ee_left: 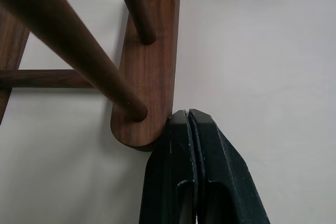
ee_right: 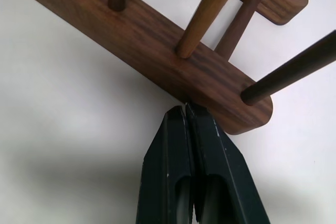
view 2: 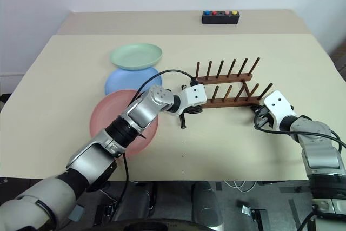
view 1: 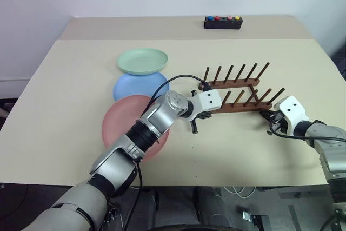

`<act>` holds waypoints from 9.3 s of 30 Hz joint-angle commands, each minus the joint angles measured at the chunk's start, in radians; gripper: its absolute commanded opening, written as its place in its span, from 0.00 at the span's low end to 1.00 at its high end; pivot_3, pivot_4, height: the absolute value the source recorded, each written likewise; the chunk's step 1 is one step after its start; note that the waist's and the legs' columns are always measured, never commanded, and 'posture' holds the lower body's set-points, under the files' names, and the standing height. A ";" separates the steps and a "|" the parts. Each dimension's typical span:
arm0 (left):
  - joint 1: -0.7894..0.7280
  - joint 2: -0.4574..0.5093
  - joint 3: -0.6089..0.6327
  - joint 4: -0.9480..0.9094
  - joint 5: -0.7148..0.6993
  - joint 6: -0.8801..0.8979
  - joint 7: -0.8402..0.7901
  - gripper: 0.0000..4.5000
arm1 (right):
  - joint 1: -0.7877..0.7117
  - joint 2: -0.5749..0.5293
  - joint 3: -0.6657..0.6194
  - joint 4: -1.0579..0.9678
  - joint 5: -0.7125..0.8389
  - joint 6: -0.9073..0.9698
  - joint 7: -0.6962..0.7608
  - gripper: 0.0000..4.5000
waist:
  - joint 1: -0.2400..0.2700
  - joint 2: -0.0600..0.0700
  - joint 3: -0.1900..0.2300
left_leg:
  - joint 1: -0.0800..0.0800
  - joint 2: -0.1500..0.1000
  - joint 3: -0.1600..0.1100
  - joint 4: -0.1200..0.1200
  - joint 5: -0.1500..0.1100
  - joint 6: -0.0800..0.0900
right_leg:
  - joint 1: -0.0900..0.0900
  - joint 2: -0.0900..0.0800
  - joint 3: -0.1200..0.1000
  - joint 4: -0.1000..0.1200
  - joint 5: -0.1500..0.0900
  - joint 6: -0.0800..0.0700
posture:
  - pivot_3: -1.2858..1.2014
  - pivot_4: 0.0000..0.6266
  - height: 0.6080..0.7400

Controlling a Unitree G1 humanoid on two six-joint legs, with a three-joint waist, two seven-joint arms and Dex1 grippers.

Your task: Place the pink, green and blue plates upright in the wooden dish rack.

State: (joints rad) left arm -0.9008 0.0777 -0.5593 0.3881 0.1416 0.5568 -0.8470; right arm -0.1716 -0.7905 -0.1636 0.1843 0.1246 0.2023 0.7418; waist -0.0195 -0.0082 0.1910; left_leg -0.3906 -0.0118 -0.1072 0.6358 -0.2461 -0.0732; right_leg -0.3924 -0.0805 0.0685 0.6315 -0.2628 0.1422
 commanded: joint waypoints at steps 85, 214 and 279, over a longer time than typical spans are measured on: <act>0.946 0.581 0.872 -0.758 -0.598 0.291 0.140 0.89 | 0.081 -0.007 -0.024 -0.498 0.334 0.125 0.239 0.92 | 0.004 -0.002 0.000 | 0.001 0.002 -0.001 -0.002 0.000 0.000 | 0.000 0.000 -0.001 0.001 -0.002 -0.005 | 0.52 0.24 0.96; 0.589 0.399 0.478 -0.797 -0.551 -0.026 0.286 0.99 | -0.307 0.038 -0.374 -0.270 0.724 0.433 0.004 0.00 | 0.002 -0.005 0.002 | -0.001 0.001 -0.001 -0.005 0.001 -0.002 | -0.003 0.000 -0.002 0.000 0.001 -0.003 | 0.52 0.24 0.96; 0.594 0.393 0.514 -0.770 -0.497 -0.048 0.259 1.00 | -0.416 -0.040 -0.339 -0.061 0.459 0.094 -0.058 0.66 | 0.000 -0.004 0.003 | -0.001 0.001 0.000 -0.005 0.001 -0.002 | -0.004 0.000 -0.002 -0.001 0.001 -0.003 | 0.52 0.24 0.96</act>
State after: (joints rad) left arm -0.2892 0.4678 -0.0903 -0.3804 -0.3724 0.5412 -0.6064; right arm -0.5660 -0.7989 -0.5106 0.2072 0.6285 0.3881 0.6667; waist -0.0195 -0.0122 0.1937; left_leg -0.3920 -0.0104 -0.1075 0.6308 -0.2450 -0.0751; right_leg -0.3962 -0.0802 0.0670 0.6308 -0.2619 0.1397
